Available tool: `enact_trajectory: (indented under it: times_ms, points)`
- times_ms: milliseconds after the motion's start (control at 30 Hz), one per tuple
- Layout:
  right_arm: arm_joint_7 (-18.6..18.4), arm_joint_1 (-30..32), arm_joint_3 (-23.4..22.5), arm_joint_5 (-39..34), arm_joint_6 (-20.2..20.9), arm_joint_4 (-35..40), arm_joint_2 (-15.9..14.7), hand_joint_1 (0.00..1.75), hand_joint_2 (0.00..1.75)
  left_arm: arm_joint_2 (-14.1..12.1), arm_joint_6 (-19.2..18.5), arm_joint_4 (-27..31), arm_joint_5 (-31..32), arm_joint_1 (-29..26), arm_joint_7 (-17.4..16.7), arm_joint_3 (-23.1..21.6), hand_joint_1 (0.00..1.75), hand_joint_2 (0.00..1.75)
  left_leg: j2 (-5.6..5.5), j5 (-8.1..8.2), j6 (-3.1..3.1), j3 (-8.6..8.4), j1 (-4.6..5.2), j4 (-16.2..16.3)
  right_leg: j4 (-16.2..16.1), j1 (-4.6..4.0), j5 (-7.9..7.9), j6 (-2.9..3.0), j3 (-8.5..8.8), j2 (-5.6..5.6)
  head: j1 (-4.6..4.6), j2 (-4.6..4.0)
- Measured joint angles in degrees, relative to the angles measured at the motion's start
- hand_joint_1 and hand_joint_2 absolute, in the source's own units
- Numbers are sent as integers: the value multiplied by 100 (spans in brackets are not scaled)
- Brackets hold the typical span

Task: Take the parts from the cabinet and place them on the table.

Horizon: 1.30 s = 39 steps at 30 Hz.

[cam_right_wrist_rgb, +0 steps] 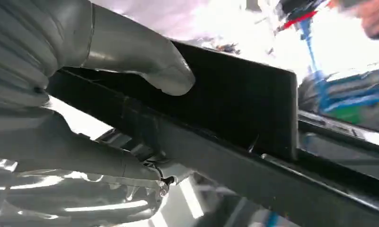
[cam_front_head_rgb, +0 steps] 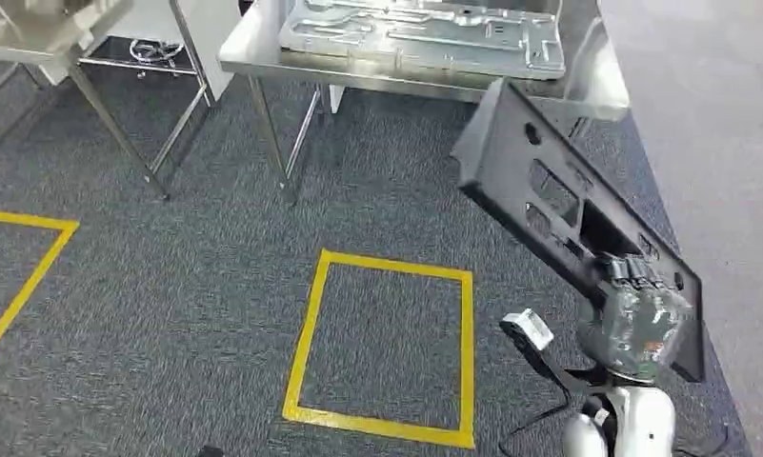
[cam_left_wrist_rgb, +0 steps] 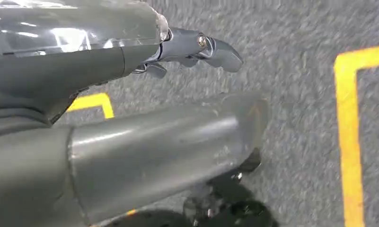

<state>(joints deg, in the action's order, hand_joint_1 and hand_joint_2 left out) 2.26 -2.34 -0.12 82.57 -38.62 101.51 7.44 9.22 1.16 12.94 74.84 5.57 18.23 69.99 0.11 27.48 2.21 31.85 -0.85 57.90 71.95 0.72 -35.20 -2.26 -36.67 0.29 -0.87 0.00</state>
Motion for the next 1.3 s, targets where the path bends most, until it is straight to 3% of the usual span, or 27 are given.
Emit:
enact_trajectory:
  times_ms: [33, 67, 100, 133, 200, 233, 300, 367, 400, 433, 467, 533, 567, 600, 633, 700, 733, 767, 800, 867, 933, 1000, 1067, 1100, 1133, 1233, 1300]
  points:
    - [-53, 0, 139, 38, 7, -90, -53, 175, 175, 0, -2, 0, 0, 0, -2, -2, 0, 0, -15, 42, -4, -41, 0, 1, 276, 7, -113, -10, -241, -1, 0, 0]
    - [-90, 0, 269, 53, 26, -181, -86, 175, 175, 0, -2, 0, 0, -7, -2, -4, 0, 0, -30, 88, -15, -102, -1, 1, 329, 21, -68, -18, -384, -2, 0, -2]
    - [-114, -5, 382, 64, 66, -259, -134, 175, 175, 0, -7, 0, 7, -15, -2, -4, 0, 0, -47, 144, -31, -176, -2, 1, 134, 29, 145, -16, -401, -6, 2, 0]
    - [-145, -16, 484, 61, 121, -335, -182, 175, 175, 0, -15, 0, 9, -18, 0, -7, 0, 0, -61, 203, -49, -270, -3, 0, -262, 32, 459, -1, -305, -12, -2, 0]
    - [-158, -50, 703, 59, 243, -501, -248, 175, 175, 0, -37, 0, 24, -34, 4, -18, 0, 0, -64, 327, -86, -380, -3, -27, -1219, 15, 1221, 67, -45, -35, -7, 0]
    - [-158, -74, 814, 94, 284, -637, -287, 175, 175, 0, -37, -4, 42, -17, 7, -20, 0, 0, -64, 354, -126, -451, 5, -11, -1221, -36, 1073, 96, -103, -50, 24, -2]
    - [-167, -99, 1052, 292, 315, -848, -319, 175, 175, -4, -42, -4, 90, -4, 9, -55, 0, 0, -51, 393, -213, -456, 3, -93, -1330, -68, 1121, 184, -84, -34, 26, 0]
    - [-193, -126, 1214, 453, 306, -1024, -348, 175, 175, -11, -46, -4, 101, -12, 13, -85, 0, 0, -41, 366, -284, -571, 21, -60, -1366, -33, 1070, 266, 56, 1, 33, 0]
    - [-202, -131, 1289, 508, 302, -1098, -352, 175, 175, -31, -46, -4, 101, -4, 15, -109, 0, 0, -37, 396, -294, -529, 1, 146, -1424, -19, 1039, 301, 169, -14, 33, 0]
    - [-215, -166, 1345, 547, 295, -1161, -357, 175, 175, -33, -46, -4, 103, 14, 17, -123, 0, 0, -39, 431, -303, -339, 2, 514, -1436, -21, 996, 350, 222, -19, 55, 0]
    - [-221, -210, 1408, 573, 282, -1228, -359, 175, 175, -31, -50, -4, 107, 32, 17, -131, 0, 0, -39, 571, -322, -65, 0, 950, -1436, -24, 954, 367, 254, -21, 59, -2]
    - [-221, -231, 1509, 612, 269, -1334, -361, 175, 175, -33, -55, -4, 118, 14, 17, -144, 0, 0, -39, 995, -339, 467, 0, 1688, -1434, -51, 868, 395, 339, -13, 65, 0]
    - [-228, -230, 1553, 632, 269, -1388, -363, 175, 175, -43, -52, -4, 116, -5, 15, -147, 0, 0, -39, 1042, -337, 627, 1, 1811, -1434, -66, 819, 398, 399, -2, 65, 0]
    - [-234, -233, 1581, 660, 273, -1436, -368, 175, 175, -50, -52, -4, 118, -18, 15, -149, 0, 0, -39, 885, -317, 662, 5, 1657, -1433, -79, 764, 396, 477, 12, 68, 0]
    - [-245, -251, 1616, 693, 282, -1473, -376, 175, 175, -52, -52, -4, 120, -22, 15, -149, 0, 0, -39, 600, -290, 596, 12, 1311, -1429, -90, 711, 392, 554, 16, 70, 0]
    - [-285, -343, 1721, 726, 300, -1539, -431, 175, 175, -67, -52, -4, 146, -22, 13, -153, 0, 0, -39, -164, -216, 335, 30, 336, -1428, -107, 593, 375, 709, 17, 74, 0]
    - [-293, -399, 1754, 728, 306, -1577, -462, 175, 175, -77, -52, -4, 162, -27, 11, -155, 0, 0, -43, -137, -175, 330, 67, 237, -1413, -122, 558, 351, 747, 17, 43, -2]
    - [-313, -457, 1789, 728, 317, -1611, -485, 175, 175, -76, -55, -7, 168, -16, 9, -157, 0, 0, -34, 25, -161, 327, 84, 184, -1412, -122, 527, 305, 714, 37, 59, 0]
    - [-356, -494, 1819, 728, 317, -1629, -507, 175, 175, -76, -52, -7, 179, -23, 4, -162, 0, 0, -33, -121, -119, 293, 85, 165, -1423, -122, 500, 268, 716, 39, 61, 0]
    - [-521, -608, 1955, 730, 319, -1677, -650, 175, 175, -79, -52, -7, 197, -34, -9, -168, 0, 0, -38, -90, -47, 260, 81, 131, -1369, -126, 526, 209, 775, 39, 63, 0]
    - [-743, -800, 2153, 730, 350, -1707, -885, 175, 175, -63, -54, -7, 197, -16, -20, -197, 0, 0, -45, -98, -5, 105, 34, 39, -1167, -105, 449, 122, 709, 10, 42, 0]
    - [-901, -1075, 2287, 730, 413, -1723, -1026, 175, 175, -70, -55, -9, 208, -3, -22, -210, 0, 0, -41, -59, 39, 49, 31, 20, -411, -54, 140, 66, 209, 3, 35, 0]
    - [-1142, -1375, 2576, 730, 584, -1778, -1251, 175, 175, -77, -79, -9, 223, -4, -37, -249, 0, 0, -40, -7, 35, 18, 30, 24, 211, -10, -69, 7, -281, 1, 33, 0]
    - [-1229, -1590, 2858, 730, 711, -1821, -1375, 175, 175, -79, -107, -9, 260, -6, -50, -265, 0, 0, -38, 34, 29, -25, 27, 24, 305, 16, -11, -9, -451, -1, 33, 0]
    - [-1209, -1786, 3077, 730, 822, -1885, -1503, 175, 175, -79, -131, -9, 286, -6, -55, -282, 0, 0, -42, 75, 10, -81, 20, 26, 135, 29, 205, -23, -462, -5, 28, 0]
    - [-863, -2244, 3439, 733, 1017, -2064, -1671, 175, 175, -79, -173, -9, 317, -4, -63, -308, 0, 0, -50, 229, -66, -297, -6, 17, -1193, 59, 1239, -4, -38, -30, 26, 0]
    - [-726, -2442, 3562, 733, 1084, -2173, -1699, 175, 175, -83, -181, -9, 319, 13, -68, -328, 0, 0, -63, 262, -115, -326, -1, 11, -1306, -7, 934, 33, -60, -49, 33, -2]
